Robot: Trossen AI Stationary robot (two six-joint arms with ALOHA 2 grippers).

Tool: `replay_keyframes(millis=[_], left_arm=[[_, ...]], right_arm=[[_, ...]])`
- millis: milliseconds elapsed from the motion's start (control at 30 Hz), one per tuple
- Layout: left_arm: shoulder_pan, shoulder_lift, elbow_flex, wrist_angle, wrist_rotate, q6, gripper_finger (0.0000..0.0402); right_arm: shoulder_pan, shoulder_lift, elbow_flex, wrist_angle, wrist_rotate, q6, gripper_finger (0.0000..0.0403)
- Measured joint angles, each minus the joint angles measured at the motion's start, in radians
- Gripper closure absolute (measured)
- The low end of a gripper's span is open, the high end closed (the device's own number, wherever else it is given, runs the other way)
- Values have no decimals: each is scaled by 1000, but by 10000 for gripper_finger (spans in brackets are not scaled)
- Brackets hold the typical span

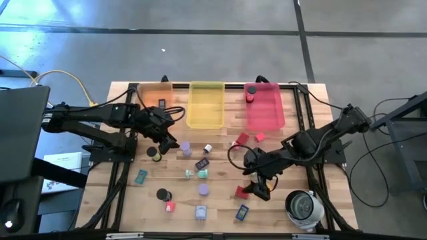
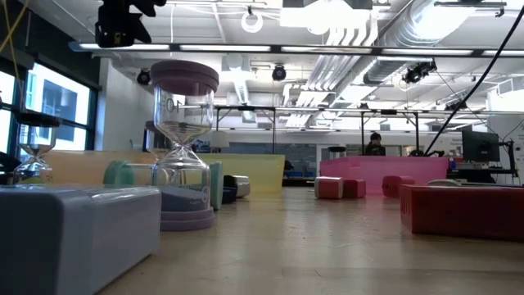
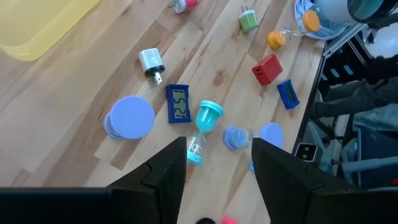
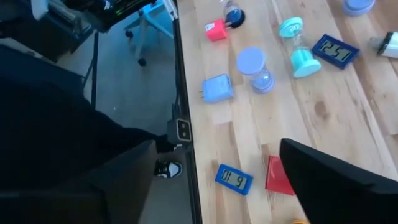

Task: Pick & Place Office items
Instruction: Put the bottom red charger adapter into the yellow bin

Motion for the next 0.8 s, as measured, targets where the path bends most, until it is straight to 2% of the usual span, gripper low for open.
replay_keyframes(millis=[100, 167, 433, 633, 800], left_arm=[[-19, 0, 0, 0, -12, -36, 226], [-33, 0, 0, 0, -25, -38, 226], [-111, 0, 0, 0, -54, -97, 226], [-187, 0, 0, 0, -99, -198, 226], [-268, 0, 0, 0, -197, -266, 226]], right_arm=[[10, 0, 0, 0, -46, -27, 18], [19, 0, 0, 2, -47, -13, 7], [58, 6, 2, 56, 15, 46, 32], [58, 82, 2, -170, 74, 53, 43], [52, 180, 2, -233, 83, 24, 44]])
